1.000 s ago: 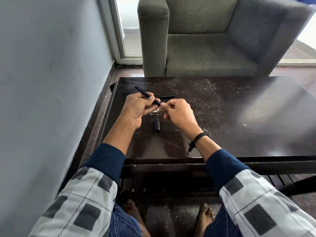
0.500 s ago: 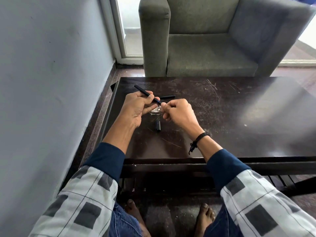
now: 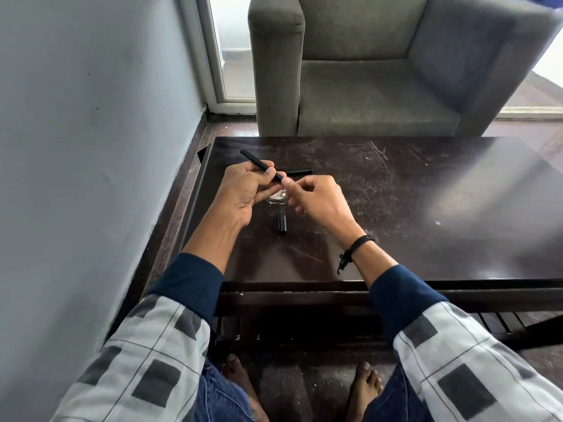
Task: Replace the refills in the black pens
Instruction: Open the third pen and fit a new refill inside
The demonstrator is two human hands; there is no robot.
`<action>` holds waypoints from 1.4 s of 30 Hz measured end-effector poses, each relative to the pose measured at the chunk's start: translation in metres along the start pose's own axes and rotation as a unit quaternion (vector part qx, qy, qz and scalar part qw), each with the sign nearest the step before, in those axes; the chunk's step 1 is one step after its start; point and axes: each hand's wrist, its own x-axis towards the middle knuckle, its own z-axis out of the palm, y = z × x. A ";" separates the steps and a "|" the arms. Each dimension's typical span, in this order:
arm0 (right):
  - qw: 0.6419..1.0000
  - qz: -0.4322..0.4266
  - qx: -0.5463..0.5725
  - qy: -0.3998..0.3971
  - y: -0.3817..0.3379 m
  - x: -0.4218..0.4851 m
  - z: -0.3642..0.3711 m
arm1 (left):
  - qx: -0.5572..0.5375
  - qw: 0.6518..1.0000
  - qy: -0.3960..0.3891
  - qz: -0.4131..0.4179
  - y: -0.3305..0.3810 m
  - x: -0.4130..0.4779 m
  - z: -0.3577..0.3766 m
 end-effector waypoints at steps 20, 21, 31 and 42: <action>0.997 0.044 0.057 -0.028 0.003 0.003 -0.002 | 0.008 1.000 -0.014 0.002 0.000 0.000 0.001; 0.998 0.039 0.047 -0.030 0.004 0.003 -0.002 | 0.008 1.000 -0.012 0.002 0.000 0.000 0.001; 0.990 0.062 0.101 -0.071 -0.002 -0.001 -0.004 | 0.022 0.999 -0.025 0.003 0.002 -0.001 0.000; 0.999 0.023 -0.004 -0.027 0.002 0.003 -0.002 | 0.031 0.999 -0.027 0.005 0.001 -0.002 -0.001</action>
